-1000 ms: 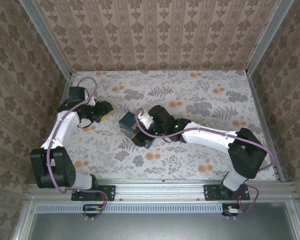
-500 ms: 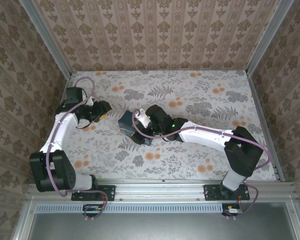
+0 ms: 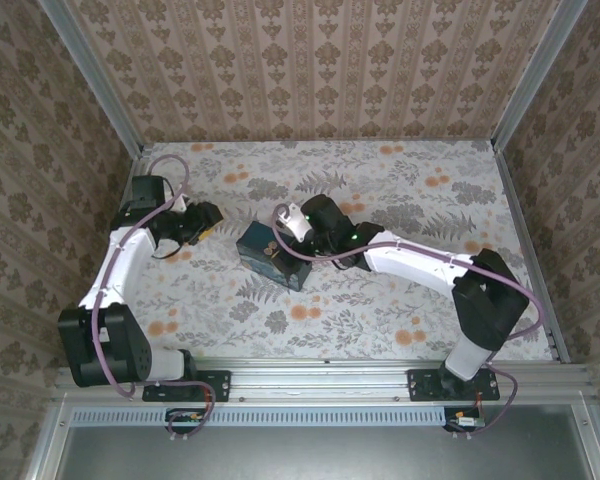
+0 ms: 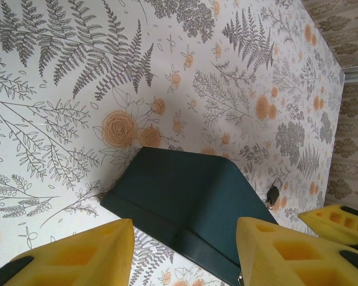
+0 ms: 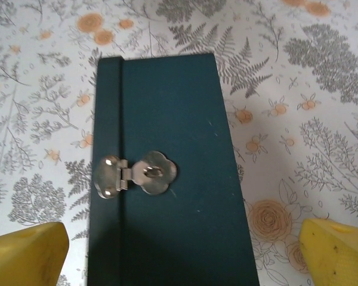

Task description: Unlock the padlock with the key

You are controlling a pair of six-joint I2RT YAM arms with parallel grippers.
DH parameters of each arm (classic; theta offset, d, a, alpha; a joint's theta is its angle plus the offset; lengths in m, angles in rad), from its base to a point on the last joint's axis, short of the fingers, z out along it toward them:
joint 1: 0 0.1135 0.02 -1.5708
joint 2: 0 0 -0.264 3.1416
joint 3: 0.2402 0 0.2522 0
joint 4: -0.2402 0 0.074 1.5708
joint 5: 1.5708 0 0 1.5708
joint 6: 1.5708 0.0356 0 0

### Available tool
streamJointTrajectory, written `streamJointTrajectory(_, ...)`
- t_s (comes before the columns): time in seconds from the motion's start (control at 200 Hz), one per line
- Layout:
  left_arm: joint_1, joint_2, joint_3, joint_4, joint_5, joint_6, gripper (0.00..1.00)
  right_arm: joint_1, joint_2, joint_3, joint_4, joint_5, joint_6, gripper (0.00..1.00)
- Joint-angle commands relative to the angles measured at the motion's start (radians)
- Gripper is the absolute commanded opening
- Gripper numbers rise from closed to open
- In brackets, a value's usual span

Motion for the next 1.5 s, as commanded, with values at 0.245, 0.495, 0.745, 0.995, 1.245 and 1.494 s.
streamJointTrajectory(0.245,0.008,-0.028,-0.006,-0.007,0.017,0.013,0.49,-0.005,0.111,0.017,-0.022,-0.124,-0.005,1.00)
streamJointTrajectory(0.495,0.014,-0.036,-0.002,-0.020,0.017,0.021,0.49,-0.050,0.144,0.034,-0.008,-0.179,0.140,0.80)
streamJointTrajectory(0.745,0.044,-0.060,0.017,-0.045,0.017,0.036,0.49,-0.144,0.124,-0.064,0.278,-0.290,0.565,0.70)
streamJointTrajectory(0.995,0.048,-0.058,0.030,-0.028,0.068,0.019,0.49,-0.269,0.250,-0.172,0.719,-0.118,1.035,0.74)
streamJointTrajectory(1.245,0.049,-0.070,0.057,-0.055,0.060,0.031,0.48,-0.330,0.439,-0.055,0.821,-0.089,1.133,1.00)
streamJointTrajectory(1.494,0.073,-0.100,0.084,-0.111,0.040,0.074,0.49,-0.361,0.371,0.062,0.454,-0.056,0.861,1.00)
